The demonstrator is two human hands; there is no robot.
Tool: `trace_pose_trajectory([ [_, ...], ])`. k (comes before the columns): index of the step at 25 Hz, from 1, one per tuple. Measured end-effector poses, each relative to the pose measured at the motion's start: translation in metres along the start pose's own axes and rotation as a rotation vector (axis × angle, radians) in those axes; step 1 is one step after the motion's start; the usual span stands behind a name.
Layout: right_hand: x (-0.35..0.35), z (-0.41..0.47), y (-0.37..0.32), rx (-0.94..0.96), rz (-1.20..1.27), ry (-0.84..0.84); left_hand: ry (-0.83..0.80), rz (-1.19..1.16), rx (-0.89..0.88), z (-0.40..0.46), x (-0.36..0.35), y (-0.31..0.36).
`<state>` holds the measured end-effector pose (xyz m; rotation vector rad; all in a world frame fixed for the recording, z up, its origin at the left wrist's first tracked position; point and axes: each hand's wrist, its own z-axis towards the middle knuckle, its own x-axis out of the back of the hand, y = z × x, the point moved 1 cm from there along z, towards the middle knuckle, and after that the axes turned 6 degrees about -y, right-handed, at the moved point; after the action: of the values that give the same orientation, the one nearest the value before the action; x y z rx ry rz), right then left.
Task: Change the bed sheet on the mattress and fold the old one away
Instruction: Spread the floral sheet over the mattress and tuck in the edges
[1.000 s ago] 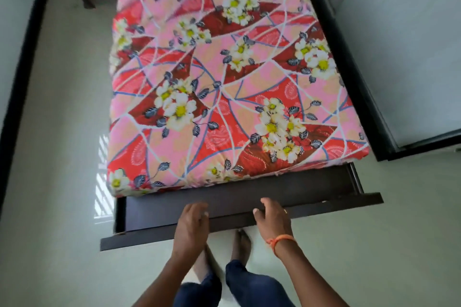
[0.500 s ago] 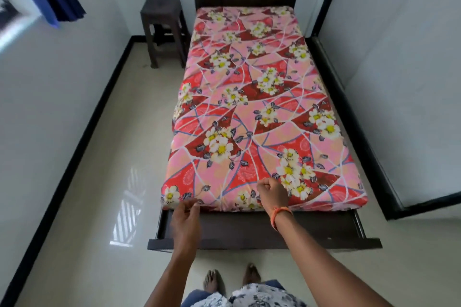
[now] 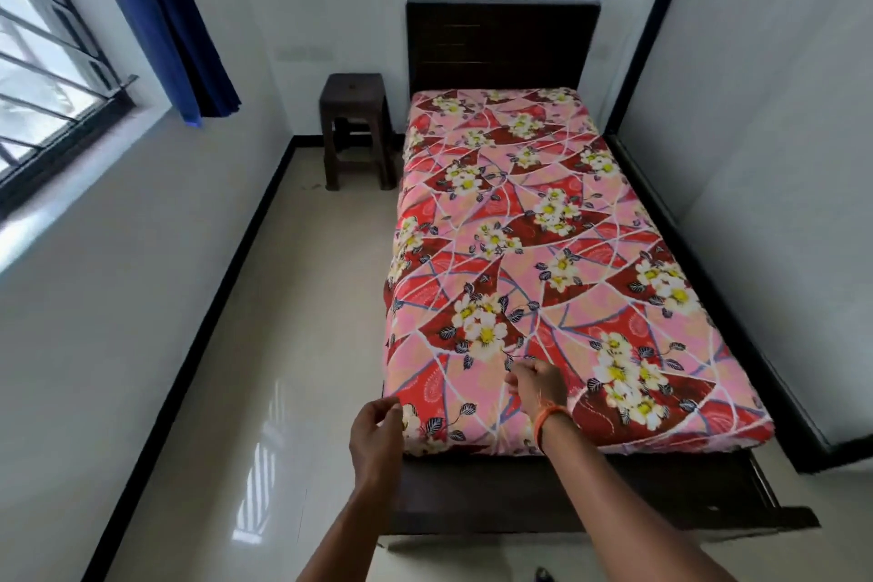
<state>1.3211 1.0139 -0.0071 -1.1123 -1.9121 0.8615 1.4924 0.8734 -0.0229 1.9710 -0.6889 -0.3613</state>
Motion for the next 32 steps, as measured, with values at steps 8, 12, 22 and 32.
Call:
trace_pose_trajectory([
  [8, -0.114, -0.041, -0.074, 0.044, 0.099, 0.068, -0.167, 0.149, -0.054, 0.091, 0.088, 0.063],
  [12, -0.125, -0.026, -0.087, 0.014, 0.092, 0.134, -0.248, 0.143, -0.086, 0.120, 0.084, 0.096],
  [22, -0.243, 0.150, -0.075, -0.136, -0.039, 0.073, -0.471, 0.814, -0.332, 0.298, 0.070, 0.124],
  [32, -0.299, 0.212, -0.010, -0.472, -0.065, 0.126, -1.050, 1.640, -0.742, 0.456, 0.003, 0.093],
])
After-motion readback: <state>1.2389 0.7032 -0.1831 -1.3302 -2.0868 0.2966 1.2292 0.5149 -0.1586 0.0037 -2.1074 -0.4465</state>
